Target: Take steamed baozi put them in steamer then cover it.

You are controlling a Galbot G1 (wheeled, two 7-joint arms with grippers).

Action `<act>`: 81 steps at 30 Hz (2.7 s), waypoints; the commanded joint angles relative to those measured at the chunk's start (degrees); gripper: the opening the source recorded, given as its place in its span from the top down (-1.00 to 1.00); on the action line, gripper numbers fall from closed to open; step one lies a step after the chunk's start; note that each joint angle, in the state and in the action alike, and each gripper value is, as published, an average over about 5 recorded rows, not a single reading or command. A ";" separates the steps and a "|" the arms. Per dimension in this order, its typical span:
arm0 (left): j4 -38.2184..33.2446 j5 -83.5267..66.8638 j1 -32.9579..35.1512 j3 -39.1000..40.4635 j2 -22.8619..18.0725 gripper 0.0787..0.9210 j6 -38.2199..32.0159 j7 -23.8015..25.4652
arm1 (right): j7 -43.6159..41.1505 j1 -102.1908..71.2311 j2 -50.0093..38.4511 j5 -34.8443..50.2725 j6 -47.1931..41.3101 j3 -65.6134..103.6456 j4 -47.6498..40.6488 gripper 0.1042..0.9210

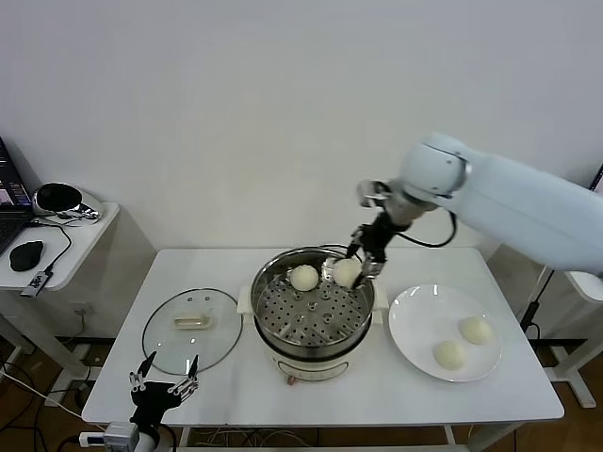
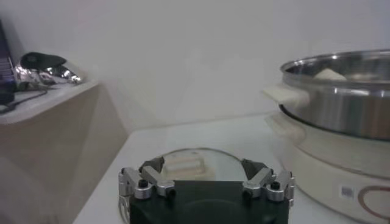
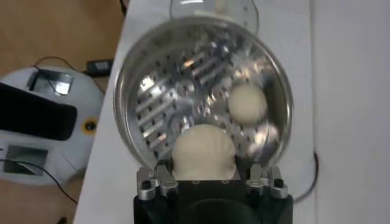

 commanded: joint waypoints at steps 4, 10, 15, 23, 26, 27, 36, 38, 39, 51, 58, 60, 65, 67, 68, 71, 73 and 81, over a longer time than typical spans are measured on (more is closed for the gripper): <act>-1.37 -0.20 0.57 -0.43 0.05 -0.77 -0.12 -0.34 | 1.58 0.00 16.56 1.28 -3.33 -6.63 -6.51 -0.30; -1.58 -0.35 0.37 -0.07 -0.09 -0.77 -0.04 -0.28 | 3.40 -2.90 19.99 0.03 -3.52 -6.38 -10.04 -0.30; -1.87 -0.52 0.15 0.18 -0.43 -0.77 0.02 -0.20 | 4.12 -5.38 23.01 -2.03 -3.46 -6.27 -13.73 -0.30; -2.17 -1.00 -0.03 0.20 -0.73 -0.77 0.10 -0.14 | 4.13 -7.24 26.13 -4.60 -3.07 -6.33 -17.40 -0.30; -2.21 -1.06 -0.07 0.30 -0.76 -0.77 0.12 -0.12 | 4.28 -7.98 26.81 -5.87 -2.97 -5.75 -18.61 -0.30; -2.23 -1.06 -0.06 0.33 -0.76 -0.77 0.12 -0.12 | 4.29 -8.14 26.99 -6.31 -2.90 -5.62 -18.97 -0.30; -2.26 -1.14 0.08 0.32 -0.58 -0.77 0.15 -0.07 | 4.69 -8.54 26.81 -7.73 -2.65 -4.82 -19.28 -0.32; -2.34 -1.20 -0.10 0.24 -0.56 -0.77 0.25 -0.03 | 4.84 -8.35 26.40 -7.65 -2.75 -4.32 -18.86 -0.38; -2.45 -1.23 -0.15 0.22 -0.59 -0.77 0.32 -0.01 | 4.90 -8.29 26.11 -7.59 -2.84 -3.96 -18.64 -0.43; -3.96 -1.14 0.85 0.91 -1.02 -0.77 0.82 0.35 | 2.81 -3.09 10.07 -7.38 -0.23 0.60 -4.99 -0.76; -4.25 -2.04 1.65 1.54 -0.39 -0.77 1.61 0.77 | -2.14 1.07 -7.82 -9.80 8.38 3.65 1.07 -0.76; -4.25 -2.09 1.75 1.70 -0.27 -0.77 1.72 0.83 | -3.19 1.02 -12.48 -11.97 10.59 4.65 2.21 -0.76; -5.02 -2.36 2.29 1.70 -0.19 -0.77 2.15 1.08 | -4.14 -2.89 -23.03 -17.64 14.67 7.63 3.70 -0.76; -5.18 -2.50 2.56 1.72 -0.33 -0.77 2.27 1.12 | -4.02 -6.21 -26.11 -20.39 15.73 9.20 3.87 -0.76; -5.16 -2.47 2.65 1.78 -0.45 -0.77 2.31 1.12 | -3.99 -8.25 -27.27 -21.77 16.11 10.30 3.85 -0.76; -5.17 -2.13 2.87 2.17 -0.86 -0.77 2.47 1.08 | -4.05 -16.08 -29.87 -25.74 17.27 15.24 3.36 -0.76; -5.44 -1.91 3.07 2.55 -1.05 -0.77 2.64 1.09 | -4.12 -20.97 -30.55 -28.00 18.18 18.43 2.89 -0.76; -5.78 -1.71 4.05 2.74 -0.90 -0.77 2.91 1.10 | -4.56 -36.77 -29.13 -37.71 20.76 27.76 0.91 -0.76</act>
